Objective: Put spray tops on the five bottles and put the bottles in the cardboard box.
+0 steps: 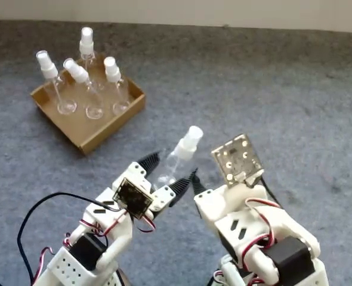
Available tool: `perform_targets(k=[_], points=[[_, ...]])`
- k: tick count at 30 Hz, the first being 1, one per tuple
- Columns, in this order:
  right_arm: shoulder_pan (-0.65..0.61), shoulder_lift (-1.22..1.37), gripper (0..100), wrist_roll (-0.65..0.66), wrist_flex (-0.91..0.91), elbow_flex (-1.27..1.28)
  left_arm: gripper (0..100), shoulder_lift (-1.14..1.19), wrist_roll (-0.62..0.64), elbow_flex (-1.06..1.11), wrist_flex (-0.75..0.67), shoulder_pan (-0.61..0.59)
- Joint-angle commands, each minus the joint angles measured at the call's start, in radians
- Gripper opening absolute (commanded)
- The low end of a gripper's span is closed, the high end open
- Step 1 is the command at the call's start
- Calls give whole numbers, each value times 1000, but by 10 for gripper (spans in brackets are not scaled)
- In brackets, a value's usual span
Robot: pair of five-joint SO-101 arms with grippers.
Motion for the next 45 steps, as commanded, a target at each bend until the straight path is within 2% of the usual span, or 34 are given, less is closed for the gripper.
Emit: perform_targets(k=[1, 4, 9, 11, 13, 19, 25, 28, 31, 38, 45], points=[[2, -1, 173, 17, 2, -136, 24, -2, -3, 15, -26, -16], [77, -1, 173, 17, -1, -196, 24, -2, -3, 15, -26, -18], [329, 2, 166, 18, -70, -199, 24, -2, -3, 15, -26, -7], [387, 2, 113, 18, -147, -151, 24, -2, -3, 16, -26, 15], [410, -1, 14, 18, -236, -77, 24, -2, -3, 21, -26, 47], [418, -1, 4, 18, -461, 177, 24, -2, -3, 21, -26, 110], [415, -1, 4, 48, -648, 321, 24, -2, -3, 22, -26, 117], [412, -1, 4, 103, -656, 337, 24, -2, -3, 22, -26, 117], [407, -1, 4, 103, -653, 335, 24, -2, -3, 24, -26, 117], [288, -1, 4, 109, -653, 303, 24, -2, -3, 24, -23, 117], [274, -1, 4, 110, -650, 237, 24, -2, -3, 24, -23, 117]])
